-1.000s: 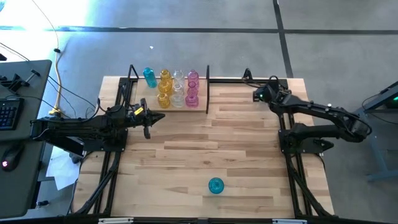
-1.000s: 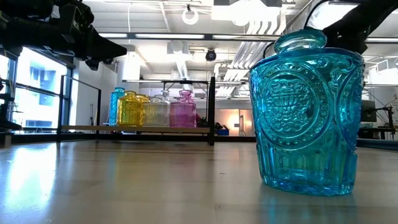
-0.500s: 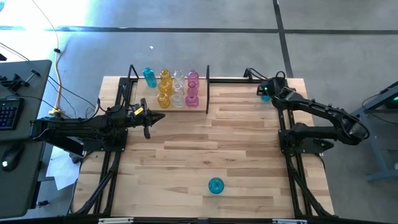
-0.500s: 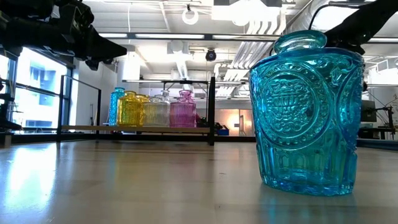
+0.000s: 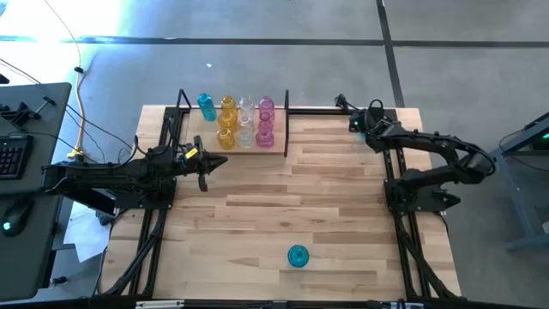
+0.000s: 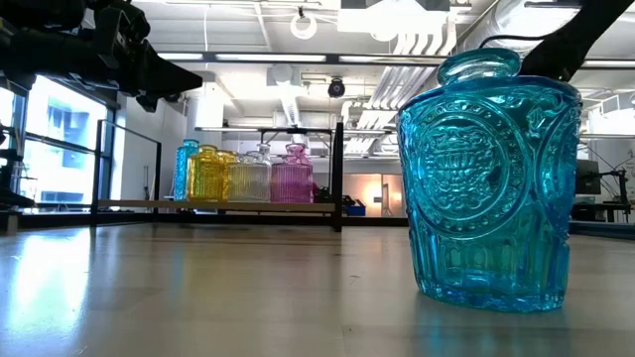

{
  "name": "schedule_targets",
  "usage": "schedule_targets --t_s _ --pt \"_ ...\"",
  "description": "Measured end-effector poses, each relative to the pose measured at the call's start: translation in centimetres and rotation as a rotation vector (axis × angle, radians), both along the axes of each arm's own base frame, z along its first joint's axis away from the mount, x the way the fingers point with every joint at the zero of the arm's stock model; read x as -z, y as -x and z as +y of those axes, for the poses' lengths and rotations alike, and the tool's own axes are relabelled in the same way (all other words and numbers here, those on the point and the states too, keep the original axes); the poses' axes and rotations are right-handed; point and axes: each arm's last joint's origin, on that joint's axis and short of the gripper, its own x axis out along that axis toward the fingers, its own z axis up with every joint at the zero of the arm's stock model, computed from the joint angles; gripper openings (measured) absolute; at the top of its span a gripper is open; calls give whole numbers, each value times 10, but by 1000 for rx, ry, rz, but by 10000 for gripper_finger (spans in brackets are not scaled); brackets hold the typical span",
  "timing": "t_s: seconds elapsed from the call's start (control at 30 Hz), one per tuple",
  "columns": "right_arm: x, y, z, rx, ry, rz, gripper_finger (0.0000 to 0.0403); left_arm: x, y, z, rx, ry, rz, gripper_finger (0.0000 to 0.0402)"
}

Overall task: Sort vases onto shelf
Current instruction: Put the right blue vase on the shelf

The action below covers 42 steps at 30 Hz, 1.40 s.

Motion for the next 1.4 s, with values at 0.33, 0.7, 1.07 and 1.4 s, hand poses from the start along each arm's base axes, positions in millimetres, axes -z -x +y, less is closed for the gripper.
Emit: schedule_targets --t_s 0.33,0.7,1.07,1.4 --pt "1 -1 -1 6 12 29 98 0 0 0 1 0 0 3" --pt "-4 -13 11 -130 -1 35 90 0 0 0 0 0 0 3" --pt "-14 -43 55 -472 -53 -42 92 0 0 0 0 0 0 3" --pt "-31 -86 148 -941 -43 -130 93 0 0 0 0 1 0 3"
